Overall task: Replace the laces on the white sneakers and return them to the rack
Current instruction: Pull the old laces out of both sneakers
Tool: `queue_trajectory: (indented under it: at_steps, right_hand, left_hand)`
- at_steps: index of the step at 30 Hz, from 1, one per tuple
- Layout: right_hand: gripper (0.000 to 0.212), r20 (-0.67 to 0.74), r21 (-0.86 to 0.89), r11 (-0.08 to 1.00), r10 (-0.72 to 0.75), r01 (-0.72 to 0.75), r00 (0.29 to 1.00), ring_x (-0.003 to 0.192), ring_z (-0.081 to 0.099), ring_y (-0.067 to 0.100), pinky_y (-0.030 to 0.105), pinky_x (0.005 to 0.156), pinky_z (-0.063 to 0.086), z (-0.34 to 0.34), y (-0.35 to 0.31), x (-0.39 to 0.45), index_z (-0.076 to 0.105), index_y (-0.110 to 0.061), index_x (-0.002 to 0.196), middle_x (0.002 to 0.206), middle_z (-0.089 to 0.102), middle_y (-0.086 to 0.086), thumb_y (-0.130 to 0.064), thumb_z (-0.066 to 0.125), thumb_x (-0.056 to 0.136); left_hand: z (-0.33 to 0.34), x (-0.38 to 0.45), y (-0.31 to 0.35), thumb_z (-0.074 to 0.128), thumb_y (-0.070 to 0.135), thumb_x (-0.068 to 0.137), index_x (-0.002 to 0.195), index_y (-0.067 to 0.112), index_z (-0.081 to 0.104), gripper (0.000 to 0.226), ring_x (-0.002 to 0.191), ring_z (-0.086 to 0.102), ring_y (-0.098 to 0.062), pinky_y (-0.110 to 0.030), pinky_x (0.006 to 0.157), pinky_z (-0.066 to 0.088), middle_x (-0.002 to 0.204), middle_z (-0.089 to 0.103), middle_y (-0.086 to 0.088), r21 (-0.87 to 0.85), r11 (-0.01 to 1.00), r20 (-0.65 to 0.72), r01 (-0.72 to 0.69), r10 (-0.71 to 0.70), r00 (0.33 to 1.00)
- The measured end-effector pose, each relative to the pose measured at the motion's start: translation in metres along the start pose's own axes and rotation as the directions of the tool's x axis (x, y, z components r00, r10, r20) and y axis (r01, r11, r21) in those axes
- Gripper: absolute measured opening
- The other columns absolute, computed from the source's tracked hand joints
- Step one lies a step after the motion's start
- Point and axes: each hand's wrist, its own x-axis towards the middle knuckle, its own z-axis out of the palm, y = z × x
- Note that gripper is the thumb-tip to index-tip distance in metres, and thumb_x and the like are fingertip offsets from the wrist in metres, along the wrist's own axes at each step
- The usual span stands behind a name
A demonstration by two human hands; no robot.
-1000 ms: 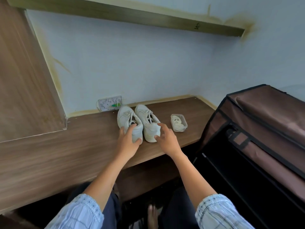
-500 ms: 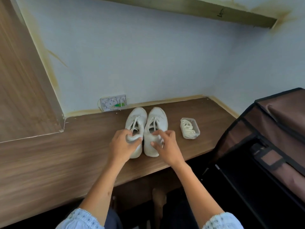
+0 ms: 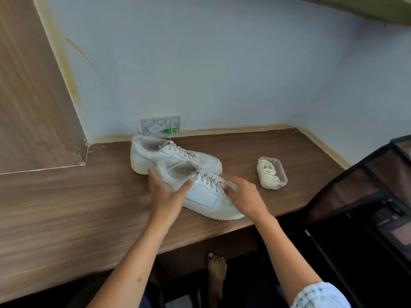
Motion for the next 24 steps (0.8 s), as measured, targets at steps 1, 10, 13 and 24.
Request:
queue_trajectory:
  at_steps: [1,10,13,24]
  right_hand:
    - [0.038,0.009,0.006,0.999,-0.043,0.043,0.999,0.123,0.054,0.013,0.039,0.105,0.042,0.006,-0.006,-0.004,0.057,-0.035,0.133,0.130,0.063,-0.006,-0.044,0.055,0.096]
    - [0.067,-0.046,-0.086,0.989,-0.124,0.120,0.991,0.130,0.040,0.019,0.044,0.112,0.031,0.019,-0.040,0.045,0.046,-0.034,0.140,0.143,0.043,0.003,-0.049,0.072,0.080]
    - [0.083,0.186,0.028,0.998,-0.064,0.059,0.981,0.134,0.043,0.022,0.045,0.109,0.040,0.025,-0.049,0.063,0.038,-0.038,0.145,0.145,0.047,0.000,-0.059,0.073,0.073]
    - [0.075,-0.060,0.075,0.957,0.283,-0.279,0.957,0.111,0.054,0.018,0.036,0.086,0.046,0.009,-0.038,-0.029,0.047,-0.038,0.124,0.117,0.058,-0.005,-0.069,0.077,0.062]
  left_hand:
    - [0.001,0.002,-0.002,0.078,0.054,0.070,0.153,0.018,-0.008,0.125,0.149,-0.002,-0.026,-0.052,0.120,0.009,0.162,-0.003,-0.007,0.023,0.999,-0.015,-0.029,0.029,0.999]
    - [-0.029,0.024,-0.004,0.060,0.044,0.089,0.152,0.024,-0.018,0.102,0.148,-0.013,-0.020,-0.041,0.114,0.015,0.162,-0.014,-0.006,0.165,0.982,-0.060,-0.093,0.104,0.993]
    - [-0.029,0.024,-0.005,0.059,0.047,0.089,0.152,0.030,-0.018,0.101,0.148,-0.014,-0.020,-0.044,0.114,0.016,0.161,-0.016,-0.007,0.142,0.987,-0.022,-0.080,0.084,0.996]
    - [-0.024,0.032,-0.005,0.066,0.040,0.087,0.117,0.041,0.054,0.033,0.125,0.037,-0.006,-0.030,0.103,0.031,0.134,0.043,0.003,0.138,0.955,0.239,-0.263,0.225,0.944]
